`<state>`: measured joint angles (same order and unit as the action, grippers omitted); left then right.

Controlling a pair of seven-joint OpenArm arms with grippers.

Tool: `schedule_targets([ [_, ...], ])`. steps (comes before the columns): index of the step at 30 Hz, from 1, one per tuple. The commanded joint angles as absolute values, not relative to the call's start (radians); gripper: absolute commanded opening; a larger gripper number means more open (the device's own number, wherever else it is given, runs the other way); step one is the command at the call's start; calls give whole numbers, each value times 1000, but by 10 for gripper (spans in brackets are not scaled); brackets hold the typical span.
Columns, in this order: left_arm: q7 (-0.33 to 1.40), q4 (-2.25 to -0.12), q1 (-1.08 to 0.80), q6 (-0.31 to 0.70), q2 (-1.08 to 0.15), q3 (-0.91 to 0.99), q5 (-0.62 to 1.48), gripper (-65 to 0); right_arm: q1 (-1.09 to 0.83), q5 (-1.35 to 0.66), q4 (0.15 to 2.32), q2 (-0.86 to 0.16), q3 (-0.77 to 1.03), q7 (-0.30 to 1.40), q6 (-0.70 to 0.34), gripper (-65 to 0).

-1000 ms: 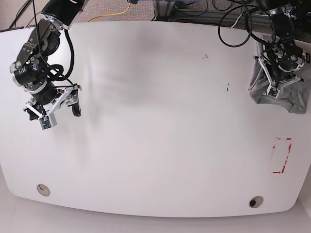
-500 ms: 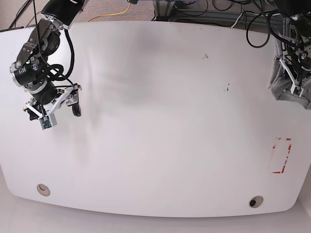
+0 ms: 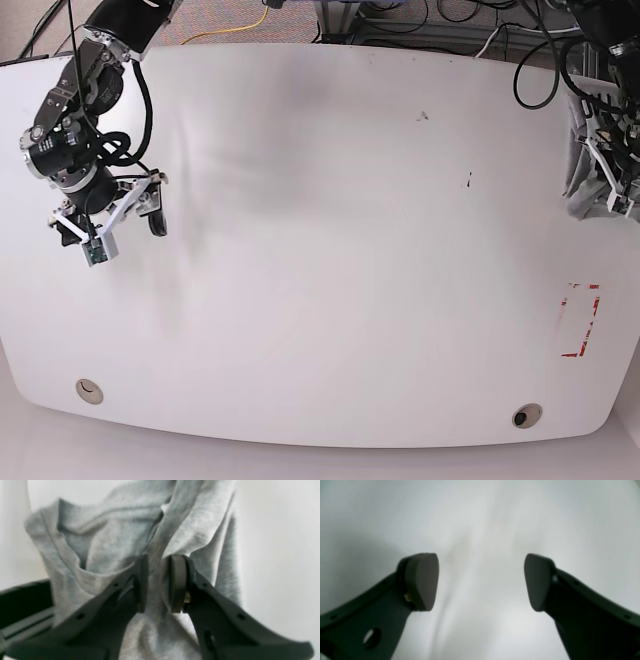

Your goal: Layout the t-shirt on the table in an organized manner, then fold the t-shirt properly

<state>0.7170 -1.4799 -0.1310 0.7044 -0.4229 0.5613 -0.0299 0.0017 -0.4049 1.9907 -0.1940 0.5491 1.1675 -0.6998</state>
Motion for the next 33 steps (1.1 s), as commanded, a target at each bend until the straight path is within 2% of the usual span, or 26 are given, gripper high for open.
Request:
schedule_targets([
  [1,702,-1554,-117,698,-438,564,-25,-521,16,-418,2014,-208,553,1147,-698,-140],
  [7,716,-1732,-117,698,-363,561,-25,-518,22,-417,2014,-208,549,1147,-698,-140],
  [11,739,-1819,-91,698,-300,518,-28,-518,24,-397,2011,-217,481,1122,-698,-140],
  [16,727,-1847,-51,698,-203,447,-33,-519,13,-254,2003,-213,355,986,-698,-140],
  [18,697,-1847,-41,654,-171,437,-35,-519,2,-180,1998,-197,317,929,-698,-140],
  [19,645,-1845,-38,595,-140,417,-35,-519,-12,-104,1991,-179,292,866,-698,-140],
  [24,400,-1840,-77,440,-107,283,-73,-518,-28,102,1959,-91,274,633,-698,-140],
  [29,163,-1842,-134,321,-105,166,-87,-517,-36,180,1920,-44,300,469,-698,-140],
  [33,21,-1848,-194,260,-105,114,-87,-517,-59,183,1910,-42,306,415,-698,-141],
])
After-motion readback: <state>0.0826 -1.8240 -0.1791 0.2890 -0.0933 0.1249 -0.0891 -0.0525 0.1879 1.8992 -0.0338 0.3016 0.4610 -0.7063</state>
